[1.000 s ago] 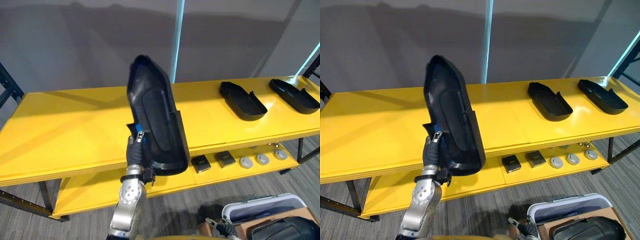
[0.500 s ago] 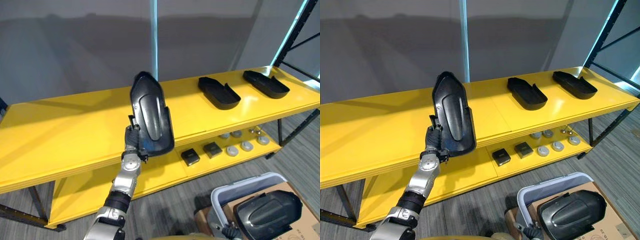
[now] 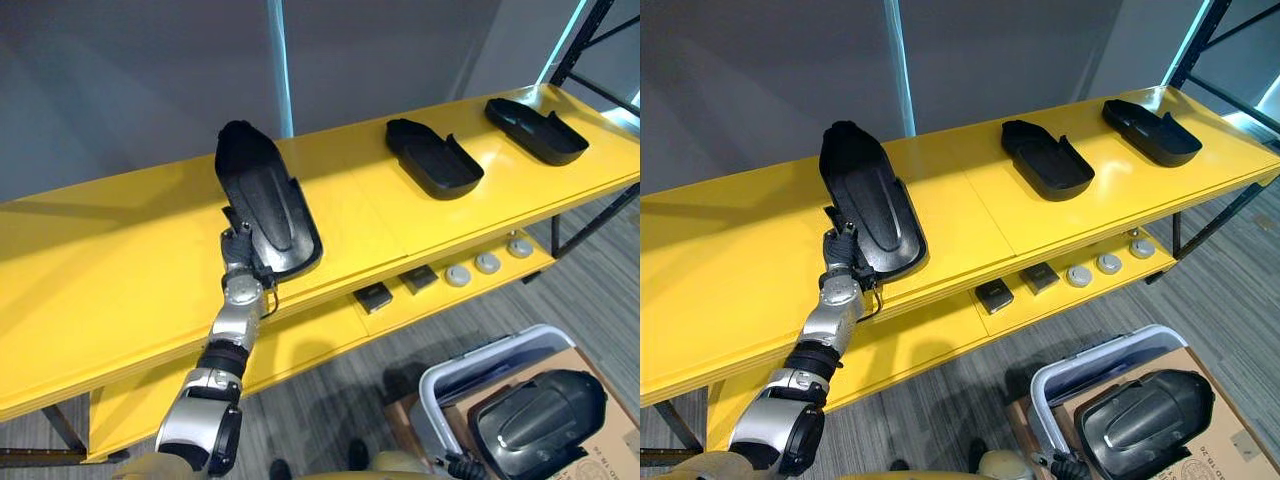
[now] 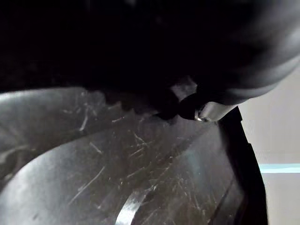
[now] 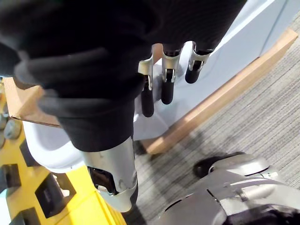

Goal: Walk over and take plastic housings, then place them on the shelf

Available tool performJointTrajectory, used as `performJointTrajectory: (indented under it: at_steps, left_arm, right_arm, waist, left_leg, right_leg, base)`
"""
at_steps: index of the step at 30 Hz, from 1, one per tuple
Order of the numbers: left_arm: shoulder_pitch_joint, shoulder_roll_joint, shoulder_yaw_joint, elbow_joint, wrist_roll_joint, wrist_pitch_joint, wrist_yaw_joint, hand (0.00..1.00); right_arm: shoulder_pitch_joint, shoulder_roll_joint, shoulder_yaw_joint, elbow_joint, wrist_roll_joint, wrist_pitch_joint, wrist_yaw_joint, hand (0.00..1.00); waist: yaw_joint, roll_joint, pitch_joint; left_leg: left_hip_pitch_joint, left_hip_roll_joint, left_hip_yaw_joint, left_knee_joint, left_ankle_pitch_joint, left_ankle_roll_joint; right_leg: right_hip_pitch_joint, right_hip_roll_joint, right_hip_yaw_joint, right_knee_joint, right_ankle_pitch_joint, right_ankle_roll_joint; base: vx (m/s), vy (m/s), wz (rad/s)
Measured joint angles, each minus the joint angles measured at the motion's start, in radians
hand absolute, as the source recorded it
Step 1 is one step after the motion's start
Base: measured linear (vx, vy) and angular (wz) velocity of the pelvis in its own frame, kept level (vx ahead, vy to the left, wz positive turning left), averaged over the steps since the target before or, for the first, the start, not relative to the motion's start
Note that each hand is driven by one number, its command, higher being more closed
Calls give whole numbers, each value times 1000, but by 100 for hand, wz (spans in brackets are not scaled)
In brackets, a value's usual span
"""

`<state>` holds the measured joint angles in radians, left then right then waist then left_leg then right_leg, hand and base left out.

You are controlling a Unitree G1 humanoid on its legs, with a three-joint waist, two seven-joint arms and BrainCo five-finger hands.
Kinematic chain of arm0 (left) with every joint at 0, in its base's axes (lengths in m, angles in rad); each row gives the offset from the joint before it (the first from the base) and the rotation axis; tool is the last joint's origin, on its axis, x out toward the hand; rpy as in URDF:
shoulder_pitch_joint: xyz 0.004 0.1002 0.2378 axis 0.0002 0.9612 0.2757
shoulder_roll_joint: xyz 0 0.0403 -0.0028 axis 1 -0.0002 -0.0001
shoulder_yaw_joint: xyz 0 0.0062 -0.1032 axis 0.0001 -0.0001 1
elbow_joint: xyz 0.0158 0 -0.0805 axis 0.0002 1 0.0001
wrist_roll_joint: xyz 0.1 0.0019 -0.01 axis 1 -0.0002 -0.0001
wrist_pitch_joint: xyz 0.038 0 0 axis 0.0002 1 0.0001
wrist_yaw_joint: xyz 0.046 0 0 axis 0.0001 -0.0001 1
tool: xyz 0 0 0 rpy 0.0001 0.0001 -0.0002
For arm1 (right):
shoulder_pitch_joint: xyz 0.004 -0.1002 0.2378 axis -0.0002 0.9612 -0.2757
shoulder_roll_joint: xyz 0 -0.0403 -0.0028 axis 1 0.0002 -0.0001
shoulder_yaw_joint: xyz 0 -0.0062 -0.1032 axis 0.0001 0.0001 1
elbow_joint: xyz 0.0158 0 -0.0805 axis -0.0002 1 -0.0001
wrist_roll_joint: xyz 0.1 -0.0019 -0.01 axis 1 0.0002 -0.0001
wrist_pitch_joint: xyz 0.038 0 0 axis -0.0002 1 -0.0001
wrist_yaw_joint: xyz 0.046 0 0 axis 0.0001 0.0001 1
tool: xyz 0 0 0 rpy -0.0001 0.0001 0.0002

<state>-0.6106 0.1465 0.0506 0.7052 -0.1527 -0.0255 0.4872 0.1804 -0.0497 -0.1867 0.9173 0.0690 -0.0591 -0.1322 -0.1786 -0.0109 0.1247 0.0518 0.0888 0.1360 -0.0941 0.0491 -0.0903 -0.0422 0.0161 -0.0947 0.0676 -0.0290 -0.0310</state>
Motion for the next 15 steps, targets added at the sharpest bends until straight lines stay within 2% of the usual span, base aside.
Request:
performJointTrajectory:
  at_steps: [7,15]
  left_arm:
    - [-29,2,12,3,-51,-1,23,0]
    - [-41,-4,38,-3,-55,-7,46,0]
  right_arm:
    - [2,1,0,-23,1,-10,-2,0]
    - [2,1,-1,-22,1,-9,-7,0]
  waist:
    - [-4,1,26]
    - [-4,8,30]
  left_leg:
    - [-14,9,5,-3,5,0]
    - [-7,12,7,-1,6,-3]
  right_leg:
    - [-17,1,4,-3,10,3]
    - [-11,4,5,-3,11,1]
  base:
    - [-74,-4,-3]
    - [29,0,-1]
